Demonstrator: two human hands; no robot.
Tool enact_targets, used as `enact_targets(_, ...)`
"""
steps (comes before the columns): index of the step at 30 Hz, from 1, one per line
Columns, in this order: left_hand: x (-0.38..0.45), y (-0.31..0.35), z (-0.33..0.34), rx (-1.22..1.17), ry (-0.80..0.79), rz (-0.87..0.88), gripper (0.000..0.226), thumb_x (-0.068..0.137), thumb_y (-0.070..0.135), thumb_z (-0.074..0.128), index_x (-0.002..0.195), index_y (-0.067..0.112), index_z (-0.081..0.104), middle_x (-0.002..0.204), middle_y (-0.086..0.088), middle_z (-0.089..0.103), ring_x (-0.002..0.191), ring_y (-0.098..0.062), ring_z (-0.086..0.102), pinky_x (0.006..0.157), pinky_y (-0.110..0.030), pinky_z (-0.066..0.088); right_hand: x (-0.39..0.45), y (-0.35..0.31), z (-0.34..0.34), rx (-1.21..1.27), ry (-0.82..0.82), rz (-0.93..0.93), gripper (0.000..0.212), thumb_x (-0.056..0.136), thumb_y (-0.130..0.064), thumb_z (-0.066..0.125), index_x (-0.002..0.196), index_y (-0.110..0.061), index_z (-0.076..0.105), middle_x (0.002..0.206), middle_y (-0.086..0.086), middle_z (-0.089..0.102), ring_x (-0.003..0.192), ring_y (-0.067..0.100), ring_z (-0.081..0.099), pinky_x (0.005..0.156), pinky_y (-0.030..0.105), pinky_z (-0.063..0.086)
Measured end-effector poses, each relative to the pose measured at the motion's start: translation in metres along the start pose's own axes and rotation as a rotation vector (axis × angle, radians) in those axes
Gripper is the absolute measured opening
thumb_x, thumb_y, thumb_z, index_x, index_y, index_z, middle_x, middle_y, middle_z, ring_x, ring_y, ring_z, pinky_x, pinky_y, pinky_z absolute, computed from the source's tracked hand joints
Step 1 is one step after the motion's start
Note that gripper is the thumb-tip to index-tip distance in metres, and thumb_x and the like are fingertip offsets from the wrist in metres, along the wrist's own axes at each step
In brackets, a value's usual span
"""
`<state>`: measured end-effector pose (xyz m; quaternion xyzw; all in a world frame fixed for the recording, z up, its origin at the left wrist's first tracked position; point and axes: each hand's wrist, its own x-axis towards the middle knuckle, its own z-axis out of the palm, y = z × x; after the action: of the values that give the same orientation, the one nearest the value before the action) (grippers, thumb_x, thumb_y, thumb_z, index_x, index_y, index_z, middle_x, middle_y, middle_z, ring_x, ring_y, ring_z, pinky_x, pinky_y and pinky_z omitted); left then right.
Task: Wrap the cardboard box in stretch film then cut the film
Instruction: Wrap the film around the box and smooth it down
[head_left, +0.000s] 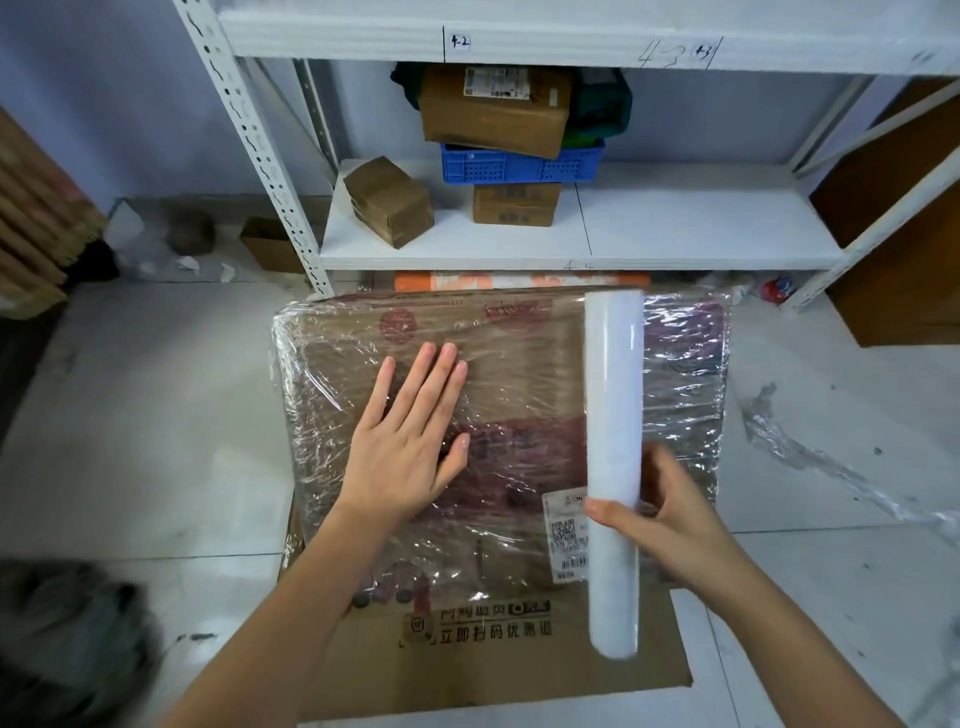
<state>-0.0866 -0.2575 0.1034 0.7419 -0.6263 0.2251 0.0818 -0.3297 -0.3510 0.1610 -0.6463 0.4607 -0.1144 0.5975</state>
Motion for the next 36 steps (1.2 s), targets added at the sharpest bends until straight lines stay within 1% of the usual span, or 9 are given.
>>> enact_targets(4, 0.000, 0.001, 0.000, 0.001, -0.008, -0.007, 0.063, 0.096, 0.043, 0.029, 0.148, 0.006, 0.025, 0.155, -0.010, 0.021, 0.144, -0.022, 0.016, 0.118, -0.046, 0.011, 0.003, 0.010, -0.004, -0.044, 0.155, -0.005, 0.050, 0.072, -0.011, 0.078, 0.107, -0.021, 0.045, 0.103, -0.005, 0.062, 0.096, 0.011, 0.062, 0.082, 0.037, 0.054)
enact_targets(10, 0.001, -0.001, -0.002, -0.007, -0.010, -0.008, 0.062, 0.098, 0.044, 0.026, 0.148, 0.007, 0.024, 0.155, -0.010, 0.021, 0.144, -0.021, 0.016, 0.118, -0.046, 0.010, 0.006, 0.013, -0.002, -0.059, 0.302, -0.030, 0.052, 0.064, -0.024, 0.083, 0.104, -0.026, 0.050, 0.098, -0.012, 0.062, 0.088, 0.005, 0.061, 0.073, 0.031, 0.053)
enact_targets(14, 0.000, 0.000, -0.002, -0.008, -0.015, -0.006, 0.063, 0.097, 0.043, 0.029, 0.148, 0.006, 0.022, 0.155, -0.010, 0.021, 0.144, -0.022, 0.017, 0.118, -0.046, 0.011, 0.007, 0.018, -0.013, -0.280, 0.392, 0.052, 0.053, 0.060, -0.047, 0.080, 0.099, -0.023, 0.052, 0.093, -0.004, 0.064, 0.084, 0.017, 0.063, 0.075, 0.043, 0.055)
enact_targets(18, -0.001, 0.003, -0.005, 0.008, -0.039, -0.026, 0.064, 0.096, 0.043, 0.030, 0.148, 0.007, 0.022, 0.156, -0.010, 0.019, 0.145, -0.022, 0.016, 0.118, -0.046, 0.010, 0.011, 0.018, -0.020, -0.590, 0.413, 0.094, 0.058, 0.063, -0.061, 0.072, 0.095, -0.019, 0.048, 0.090, 0.002, 0.060, 0.081, 0.025, 0.059, 0.072, 0.040, 0.052)
enact_targets(22, 0.001, 0.013, -0.012, -0.004, -0.079, -0.084, 0.064, 0.095, 0.041, 0.031, 0.149, 0.007, 0.021, 0.157, -0.010, 0.016, 0.146, -0.023, 0.013, 0.118, -0.047, 0.010, 0.018, 0.026, -0.018, -0.839, 0.587, -0.035, 0.069, 0.059, -0.064, 0.072, 0.092, -0.006, 0.055, 0.108, 0.015, 0.049, 0.106, 0.034, 0.043, 0.091, 0.047, 0.040)
enact_targets(24, 0.002, 0.021, -0.015, -0.015, -0.071, -0.144, 0.063, 0.095, 0.036, 0.030, 0.149, 0.005, 0.021, 0.157, -0.011, 0.016, 0.146, -0.024, 0.011, 0.118, -0.048, 0.009, 0.019, 0.027, -0.018, -0.718, 0.569, -0.051, 0.064, 0.060, -0.057, 0.076, 0.094, -0.009, 0.052, 0.123, 0.014, 0.034, 0.120, 0.033, 0.031, 0.100, 0.049, 0.035)
enact_targets(27, 0.003, 0.040, -0.015, -0.072, -0.008, -0.229, 0.067, 0.093, 0.036, 0.029, 0.149, 0.004, 0.011, 0.158, -0.013, 0.004, 0.146, -0.025, 0.003, 0.119, -0.046, 0.002, 0.020, 0.029, -0.016, -0.543, 0.514, -0.052, 0.062, 0.058, -0.050, 0.080, 0.094, -0.016, 0.042, 0.125, 0.009, 0.026, 0.118, 0.031, 0.038, 0.096, 0.044, 0.044)
enact_targets(31, -0.020, 0.096, 0.006, -0.090, -0.024, 0.226, 0.070, 0.093, 0.048, 0.028, 0.149, 0.009, 0.012, 0.159, -0.012, -0.005, 0.146, -0.027, -0.003, 0.118, -0.048, -0.002, 0.019, 0.032, -0.019, -0.606, 0.553, -0.097, 0.064, 0.056, -0.048, 0.082, 0.094, -0.012, 0.046, 0.121, 0.009, 0.027, 0.116, 0.030, 0.036, 0.092, 0.042, 0.045)
enact_targets(36, -0.032, 0.111, 0.032, -0.002, -0.032, 0.258, 0.067, 0.096, 0.044, 0.025, 0.149, 0.006, 0.013, 0.156, -0.006, 0.008, 0.146, -0.026, 0.004, 0.118, -0.049, 0.001, 0.020, 0.037, -0.021, -0.645, 0.529, -0.073, 0.074, 0.053, -0.059, 0.076, 0.103, -0.011, 0.050, 0.121, 0.007, 0.026, 0.118, 0.029, 0.035, 0.092, 0.042, 0.045)
